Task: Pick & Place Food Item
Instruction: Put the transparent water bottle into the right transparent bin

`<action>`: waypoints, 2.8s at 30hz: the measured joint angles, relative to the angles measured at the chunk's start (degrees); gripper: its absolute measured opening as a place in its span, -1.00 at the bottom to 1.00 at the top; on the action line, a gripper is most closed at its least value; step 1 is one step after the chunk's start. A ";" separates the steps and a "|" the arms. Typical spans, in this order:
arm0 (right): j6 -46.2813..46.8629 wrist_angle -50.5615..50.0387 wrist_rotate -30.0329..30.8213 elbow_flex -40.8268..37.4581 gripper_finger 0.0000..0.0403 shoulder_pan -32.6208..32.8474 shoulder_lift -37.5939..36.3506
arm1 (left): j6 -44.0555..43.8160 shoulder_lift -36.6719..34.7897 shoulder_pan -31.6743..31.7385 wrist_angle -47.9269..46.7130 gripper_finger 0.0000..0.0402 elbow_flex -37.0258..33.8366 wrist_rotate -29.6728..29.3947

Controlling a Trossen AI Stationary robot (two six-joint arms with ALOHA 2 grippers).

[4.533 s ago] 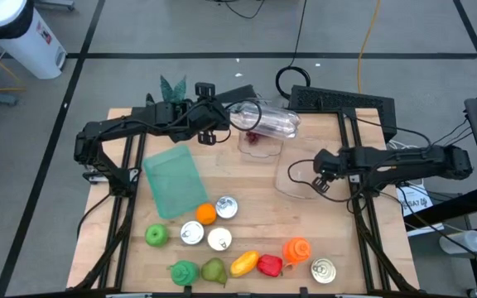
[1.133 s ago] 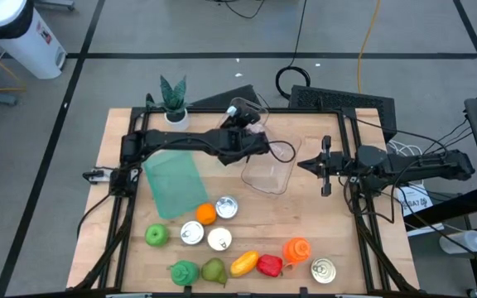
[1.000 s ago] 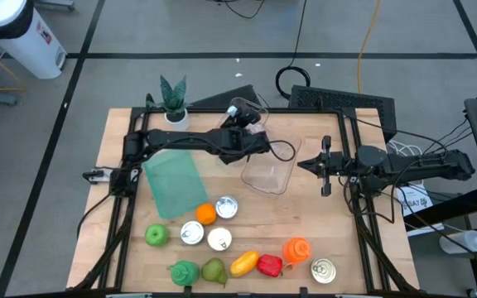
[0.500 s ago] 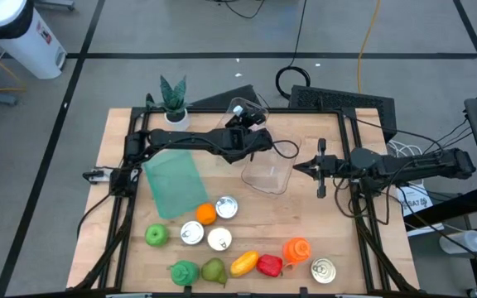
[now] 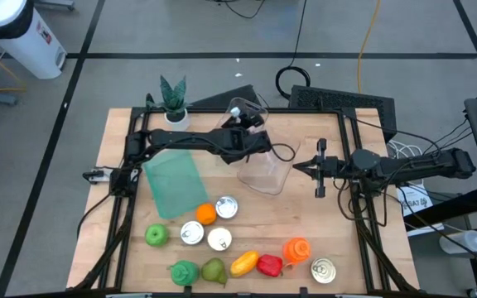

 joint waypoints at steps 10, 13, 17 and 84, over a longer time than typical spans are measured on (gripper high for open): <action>-0.39 -0.02 0.00 0.00 -0.99 0.00 0.00 | -2.46 0.01 0.00 2.00 0.16 -0.01 -1.71; -0.40 -0.02 0.00 0.00 -0.99 0.00 0.00 | -2.52 0.01 -0.21 1.99 0.21 -0.01 -1.69; -0.53 -0.18 0.00 0.00 -0.99 0.00 0.00 | -3.04 0.01 -0.24 4.22 0.23 -0.01 -1.70; 38.14 -0.33 -29.42 16.44 0.59 -47.41 42.71 | -75.98 -78.43 11.34 52.30 -0.75 -79.33 79.55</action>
